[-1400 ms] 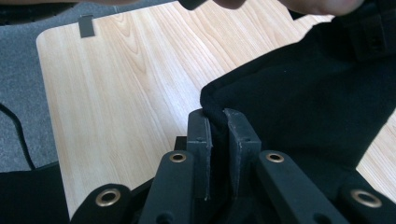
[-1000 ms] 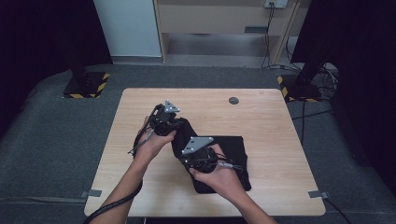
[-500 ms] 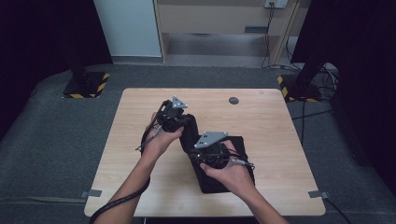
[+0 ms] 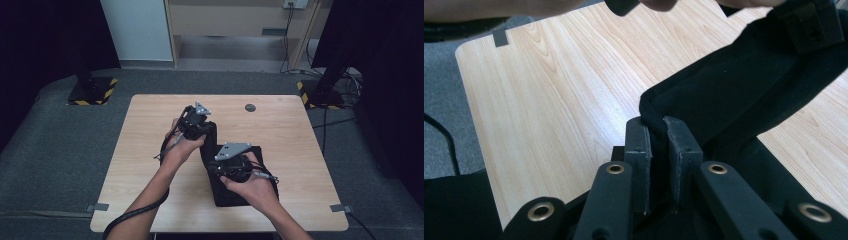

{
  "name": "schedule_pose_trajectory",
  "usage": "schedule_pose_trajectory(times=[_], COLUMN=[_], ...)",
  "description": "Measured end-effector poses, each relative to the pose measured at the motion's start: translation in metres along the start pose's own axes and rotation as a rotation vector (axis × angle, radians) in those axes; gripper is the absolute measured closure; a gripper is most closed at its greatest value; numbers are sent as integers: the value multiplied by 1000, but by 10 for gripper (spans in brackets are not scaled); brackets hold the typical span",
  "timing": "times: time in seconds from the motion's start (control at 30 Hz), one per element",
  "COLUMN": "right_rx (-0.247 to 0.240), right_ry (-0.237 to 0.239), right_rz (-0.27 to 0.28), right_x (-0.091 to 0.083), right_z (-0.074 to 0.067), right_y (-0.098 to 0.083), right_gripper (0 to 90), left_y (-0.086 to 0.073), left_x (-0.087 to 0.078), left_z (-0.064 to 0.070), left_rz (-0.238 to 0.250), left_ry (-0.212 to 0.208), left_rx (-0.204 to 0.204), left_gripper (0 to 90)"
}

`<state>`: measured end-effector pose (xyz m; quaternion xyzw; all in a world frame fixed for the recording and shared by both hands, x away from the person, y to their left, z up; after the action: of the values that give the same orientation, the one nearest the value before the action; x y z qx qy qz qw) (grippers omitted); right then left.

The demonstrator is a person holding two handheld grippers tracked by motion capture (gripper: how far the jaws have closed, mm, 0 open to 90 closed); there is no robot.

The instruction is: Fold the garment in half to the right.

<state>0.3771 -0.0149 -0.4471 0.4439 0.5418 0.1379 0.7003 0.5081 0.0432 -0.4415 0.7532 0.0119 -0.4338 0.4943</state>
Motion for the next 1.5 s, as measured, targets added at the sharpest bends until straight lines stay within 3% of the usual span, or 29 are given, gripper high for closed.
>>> schedule_pose_trajectory(times=[0.17,0.47,1.13,1.5], right_rx=[4,25,68,95], right_ry=[-9,-28,-60,-72], right_rz=[-1,-13,-16,-18], right_x=[-4,-12,-28,-34], right_z=[3,12,26,33], right_y=[-3,-16,-40,-51], right_gripper=[818,818,818,816], left_y=[4,11,21,26], left_x=[5,17,33,44], left_z=[5,16,35,47], left_rz=[1,33,55,64], left_ry=[-7,-64,-76,-79], left_rx=[3,-46,-88,-86], left_gripper=[797,797,797,797])
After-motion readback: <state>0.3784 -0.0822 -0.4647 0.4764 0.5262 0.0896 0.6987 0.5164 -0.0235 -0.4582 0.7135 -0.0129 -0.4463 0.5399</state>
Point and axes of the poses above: each handheld gripper's, and its own axes: x roughly forward along the jaws, y roughly out of its top, z roughly to its right, the point moved 9 cm from there along x, roughly forward along the jaws, and after that the axes turned 3 degrees about y, right-handed, at the moved point
